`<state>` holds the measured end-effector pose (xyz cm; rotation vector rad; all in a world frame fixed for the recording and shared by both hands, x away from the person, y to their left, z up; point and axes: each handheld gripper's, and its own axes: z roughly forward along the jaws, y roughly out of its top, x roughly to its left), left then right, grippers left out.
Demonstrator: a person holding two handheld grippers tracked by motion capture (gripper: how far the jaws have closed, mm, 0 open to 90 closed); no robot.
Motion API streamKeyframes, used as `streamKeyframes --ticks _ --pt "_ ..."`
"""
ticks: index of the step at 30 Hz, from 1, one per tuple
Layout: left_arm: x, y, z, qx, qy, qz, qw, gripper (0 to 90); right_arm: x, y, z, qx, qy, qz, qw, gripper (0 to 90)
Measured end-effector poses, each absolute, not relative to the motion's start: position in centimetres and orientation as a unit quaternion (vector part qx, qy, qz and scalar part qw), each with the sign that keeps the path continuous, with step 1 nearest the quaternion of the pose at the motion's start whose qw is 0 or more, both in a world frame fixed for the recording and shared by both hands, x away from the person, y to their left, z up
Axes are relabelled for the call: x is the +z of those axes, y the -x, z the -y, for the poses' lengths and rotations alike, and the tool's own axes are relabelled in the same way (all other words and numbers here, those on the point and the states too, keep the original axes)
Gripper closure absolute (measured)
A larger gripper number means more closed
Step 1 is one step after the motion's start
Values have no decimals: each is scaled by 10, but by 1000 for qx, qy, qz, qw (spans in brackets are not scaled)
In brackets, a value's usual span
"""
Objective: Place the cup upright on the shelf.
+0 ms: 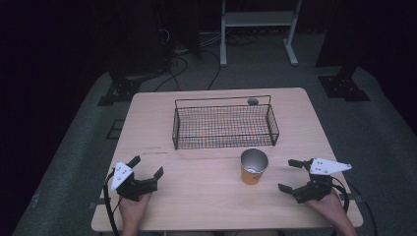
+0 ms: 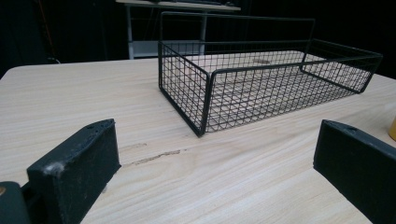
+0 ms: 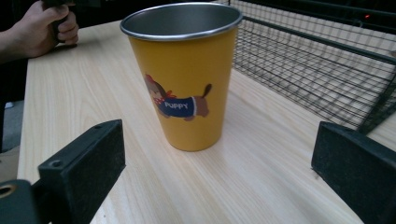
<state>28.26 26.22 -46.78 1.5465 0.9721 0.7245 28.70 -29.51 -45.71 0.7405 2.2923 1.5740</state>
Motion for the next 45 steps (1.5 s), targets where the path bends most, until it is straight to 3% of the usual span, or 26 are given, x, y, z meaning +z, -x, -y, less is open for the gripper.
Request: streamKeyframes --ticks 45 --pt "-468 -283 -263 306 -654 -410 557 0 -446 -329 218 530 -212 -816 89 0"
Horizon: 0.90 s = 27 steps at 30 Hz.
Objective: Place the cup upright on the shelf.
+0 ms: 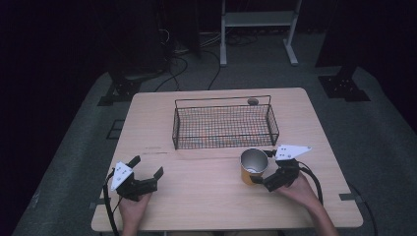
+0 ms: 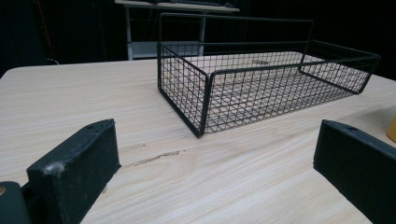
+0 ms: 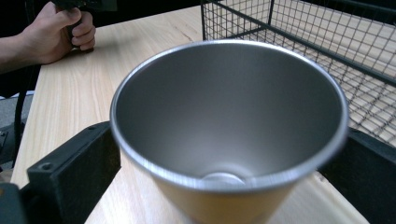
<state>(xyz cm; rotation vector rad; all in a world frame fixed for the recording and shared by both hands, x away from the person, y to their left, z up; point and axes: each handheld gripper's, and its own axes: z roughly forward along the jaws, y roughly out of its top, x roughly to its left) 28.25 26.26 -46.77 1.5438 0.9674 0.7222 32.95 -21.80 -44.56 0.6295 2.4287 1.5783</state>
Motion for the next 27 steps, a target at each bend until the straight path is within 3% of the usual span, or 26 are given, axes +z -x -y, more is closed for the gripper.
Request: streamKeyframes --ticks 22,23,27 --pt "-468 -283 -262 306 -655 -409 557 0 -449 -337 203 529 -208 -819 80 3" --pt "-468 -282 -262 306 -655 -409 557 0 -449 -337 204 528 -207 -820 78 87" --pt "-468 -282 -262 306 -654 -409 557 0 -448 -338 206 528 -212 -818 84 122"
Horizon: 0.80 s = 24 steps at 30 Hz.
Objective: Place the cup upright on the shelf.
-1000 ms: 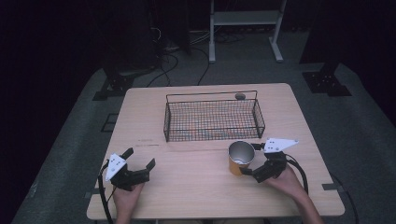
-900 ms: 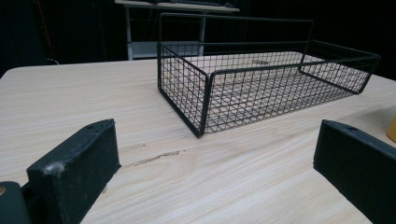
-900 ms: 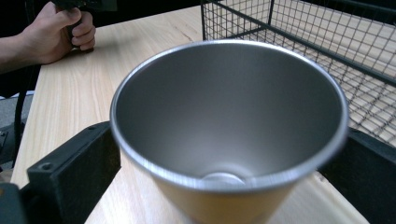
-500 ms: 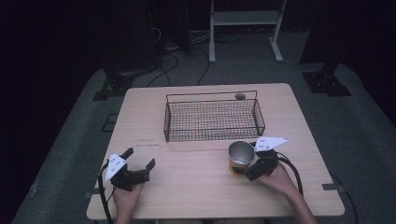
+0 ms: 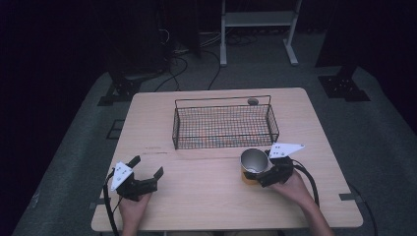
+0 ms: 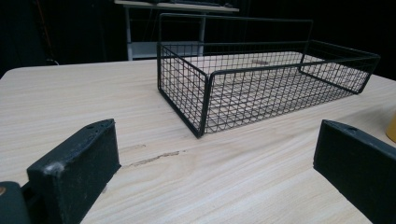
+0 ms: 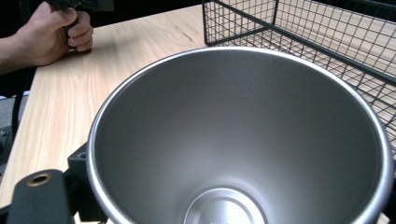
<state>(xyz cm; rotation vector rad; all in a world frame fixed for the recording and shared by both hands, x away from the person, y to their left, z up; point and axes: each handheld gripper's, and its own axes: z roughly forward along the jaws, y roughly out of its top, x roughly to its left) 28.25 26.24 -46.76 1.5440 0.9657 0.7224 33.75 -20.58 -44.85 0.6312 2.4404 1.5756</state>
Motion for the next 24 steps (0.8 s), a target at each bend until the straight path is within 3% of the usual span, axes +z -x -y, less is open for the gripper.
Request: streamKeyframes --ticks 24 --pt "-468 -283 -262 306 -654 -410 557 0 -435 -337 214 524 -212 -820 91 127"
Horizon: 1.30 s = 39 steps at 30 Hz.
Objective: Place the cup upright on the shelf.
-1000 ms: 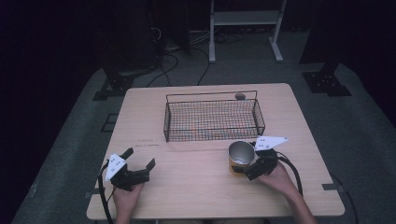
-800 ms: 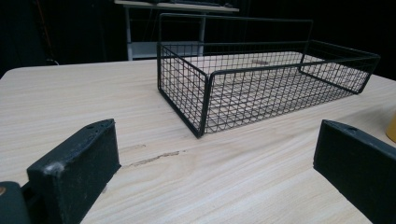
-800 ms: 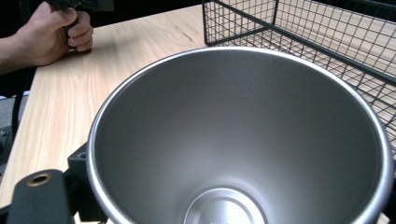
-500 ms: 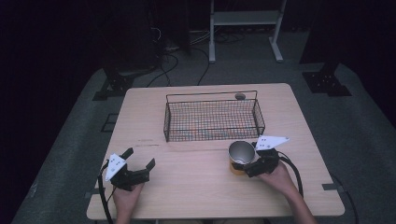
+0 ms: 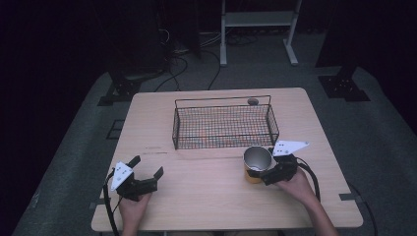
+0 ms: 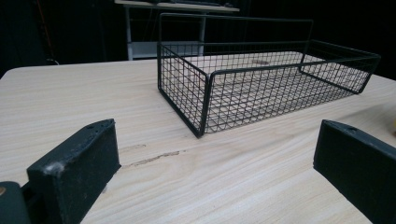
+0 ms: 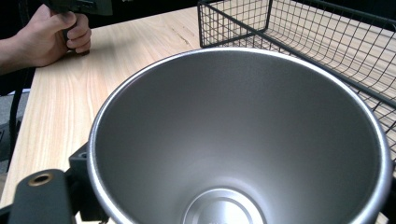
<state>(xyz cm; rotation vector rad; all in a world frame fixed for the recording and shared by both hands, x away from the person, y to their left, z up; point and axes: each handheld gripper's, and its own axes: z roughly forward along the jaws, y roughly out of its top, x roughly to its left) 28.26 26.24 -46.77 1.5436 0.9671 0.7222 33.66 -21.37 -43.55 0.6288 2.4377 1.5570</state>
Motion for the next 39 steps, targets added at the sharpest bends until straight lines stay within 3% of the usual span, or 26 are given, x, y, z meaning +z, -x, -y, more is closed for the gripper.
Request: streamKeyframes --ticks 39 --pt "-468 -283 -263 305 -654 -411 557 0 -382 -357 223 540 -200 -815 65 128"
